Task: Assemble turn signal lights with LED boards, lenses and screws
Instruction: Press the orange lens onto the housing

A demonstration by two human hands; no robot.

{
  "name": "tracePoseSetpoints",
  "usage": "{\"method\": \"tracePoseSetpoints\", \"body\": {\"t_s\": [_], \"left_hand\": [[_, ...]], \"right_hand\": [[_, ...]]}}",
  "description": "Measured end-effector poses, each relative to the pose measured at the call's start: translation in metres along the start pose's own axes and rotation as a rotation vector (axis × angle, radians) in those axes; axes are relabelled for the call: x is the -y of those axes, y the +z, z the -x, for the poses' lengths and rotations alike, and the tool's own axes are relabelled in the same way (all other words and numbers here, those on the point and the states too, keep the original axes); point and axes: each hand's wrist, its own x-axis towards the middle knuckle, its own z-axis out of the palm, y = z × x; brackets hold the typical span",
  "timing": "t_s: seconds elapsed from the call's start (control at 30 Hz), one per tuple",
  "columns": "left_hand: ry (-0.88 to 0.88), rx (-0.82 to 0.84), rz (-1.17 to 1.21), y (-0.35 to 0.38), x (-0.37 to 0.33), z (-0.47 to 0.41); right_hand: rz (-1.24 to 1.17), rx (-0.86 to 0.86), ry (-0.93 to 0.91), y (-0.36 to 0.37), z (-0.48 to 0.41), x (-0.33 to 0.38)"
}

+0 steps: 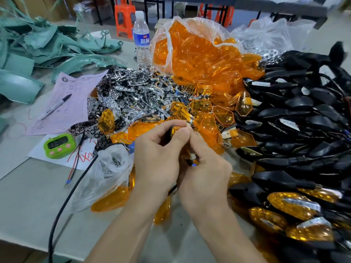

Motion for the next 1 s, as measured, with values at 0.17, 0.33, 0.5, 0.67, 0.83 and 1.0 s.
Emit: {"method": "tracePoseSetpoints", "body": {"t_s": [0.17, 0.33, 0.5, 0.67, 0.83, 1.0], "left_hand": [[-0.006, 0.008, 0.076, -0.009, 0.005, -0.009], [-0.067, 0.1, 0.191, -0.023, 0.008, -0.015], [-0.073, 0.15, 0.144, -0.027, 0.007, -0.018], [-0.192, 0.013, 0.029, -0.017, 0.008, -0.014], [-0.249, 0.047, 0.014, -0.004, -0.001, 0.002], [-0.234, -0.035, 0.098, -0.009, -0.005, 0.003]], "right_hand": [[-0.134, 0.212, 0.179, -0.021, -0.02, -0.007], [-0.226, 0.517, 0.485, -0.039, -0.044, -0.011], [-0.16, 0.464, 0.354, -0.038, -0.047, -0.007], [0.169, 0.221, 0.056, -0.029, -0.038, -0.004], [0.492, -0.038, -0.178, -0.008, -0.021, -0.002], [0.575, -0.124, -0.39, 0.003, -0.007, -0.006]]}}
